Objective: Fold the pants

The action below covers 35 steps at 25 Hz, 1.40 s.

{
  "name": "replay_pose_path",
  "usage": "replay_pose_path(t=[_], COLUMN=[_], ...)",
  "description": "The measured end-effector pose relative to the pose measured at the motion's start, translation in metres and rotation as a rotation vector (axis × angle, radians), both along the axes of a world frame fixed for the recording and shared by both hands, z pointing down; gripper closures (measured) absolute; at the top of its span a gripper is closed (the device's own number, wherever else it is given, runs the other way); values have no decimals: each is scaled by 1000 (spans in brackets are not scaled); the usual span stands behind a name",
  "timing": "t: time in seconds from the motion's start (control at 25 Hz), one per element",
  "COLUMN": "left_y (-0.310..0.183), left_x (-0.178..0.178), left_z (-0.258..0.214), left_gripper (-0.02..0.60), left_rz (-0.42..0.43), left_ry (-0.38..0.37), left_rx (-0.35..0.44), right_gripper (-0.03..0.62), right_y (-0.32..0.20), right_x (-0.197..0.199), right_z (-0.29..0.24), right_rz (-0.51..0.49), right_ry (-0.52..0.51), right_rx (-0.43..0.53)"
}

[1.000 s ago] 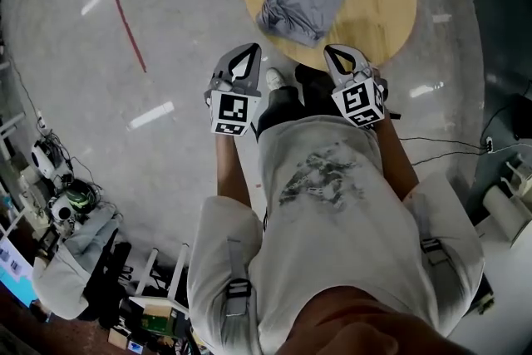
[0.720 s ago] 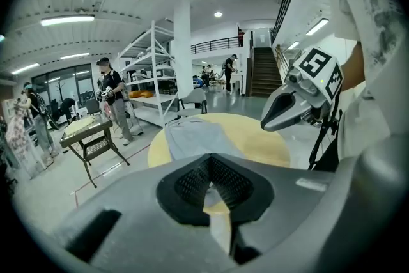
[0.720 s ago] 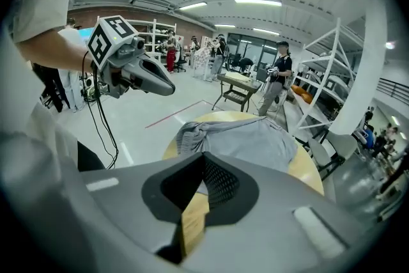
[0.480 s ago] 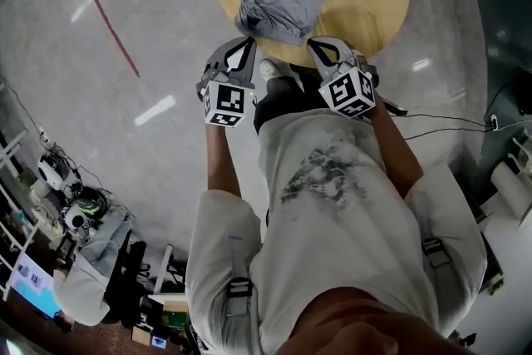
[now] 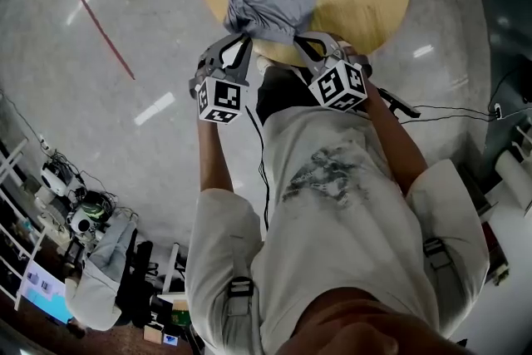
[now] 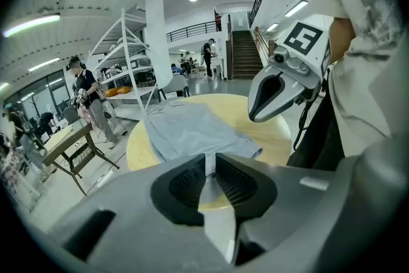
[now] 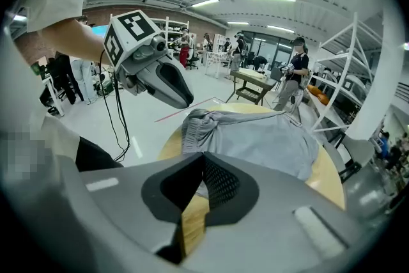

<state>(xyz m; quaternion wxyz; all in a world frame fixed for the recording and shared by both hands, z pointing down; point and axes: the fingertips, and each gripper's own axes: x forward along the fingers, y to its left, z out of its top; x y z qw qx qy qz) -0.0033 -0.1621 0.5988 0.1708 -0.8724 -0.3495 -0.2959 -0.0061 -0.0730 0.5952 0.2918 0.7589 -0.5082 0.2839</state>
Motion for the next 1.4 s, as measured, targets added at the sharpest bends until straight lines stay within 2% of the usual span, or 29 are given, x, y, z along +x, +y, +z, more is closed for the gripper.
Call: replay_pose_path(t=[0.32, 0.76, 1.2, 1.4], left_y=[10, 10, 7, 16], left_x=[5, 7, 17, 13], left_z=[25, 56, 75, 78], left_gripper=[477, 374, 334, 351], left_rz=[59, 104, 74, 66], left_ry=[-35, -144, -209, -214], left_rx=[31, 44, 43, 72], right_gripper=[558, 454, 372, 392], right_y=[-3, -10, -12, -7], right_x=[-3, -8, 6, -2], right_z=[17, 48, 72, 74], right_rz=[-54, -86, -85, -79], right_ry=[-22, -98, -132, -186], right_rx=[8, -37, -51, -26])
